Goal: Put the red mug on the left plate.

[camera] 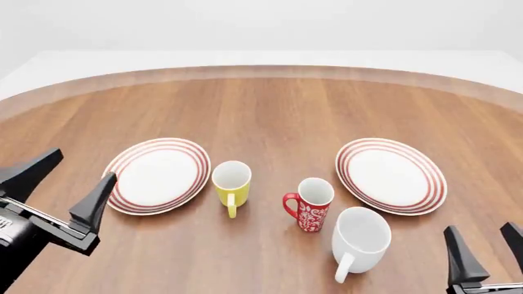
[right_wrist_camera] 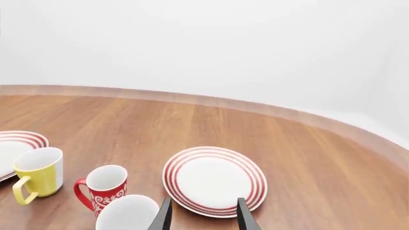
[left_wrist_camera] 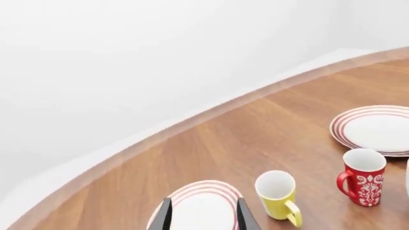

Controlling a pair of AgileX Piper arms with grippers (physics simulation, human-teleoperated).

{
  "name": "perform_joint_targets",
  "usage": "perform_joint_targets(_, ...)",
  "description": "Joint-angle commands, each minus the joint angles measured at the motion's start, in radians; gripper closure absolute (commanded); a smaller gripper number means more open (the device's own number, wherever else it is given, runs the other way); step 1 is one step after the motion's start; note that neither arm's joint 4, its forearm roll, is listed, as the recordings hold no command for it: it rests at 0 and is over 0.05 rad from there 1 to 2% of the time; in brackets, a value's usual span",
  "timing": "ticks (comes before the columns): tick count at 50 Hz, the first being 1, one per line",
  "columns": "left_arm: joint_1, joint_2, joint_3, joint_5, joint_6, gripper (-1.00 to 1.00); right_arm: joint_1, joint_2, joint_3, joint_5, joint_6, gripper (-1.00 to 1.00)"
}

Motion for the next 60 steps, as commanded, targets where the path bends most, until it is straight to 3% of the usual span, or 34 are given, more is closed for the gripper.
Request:
perform_joint_targets(1,-0.068,0.139,-0.048,-0.073,0.047,-1.00,0.007,0.000,0.001,-0.005,-0.010,-1.00)
perform_joint_targets(26,-0.258,0.431,-0.177,-0.144,0.122,-1.00,0.019,0.000,0.001,-0.008,-0.018,-1.00)
perform_joint_targets(60,-0.419,0.768,-0.265,-0.230,0.186,-1.00,0.030,0.000,0.001,-0.016,-0.024,-1.00)
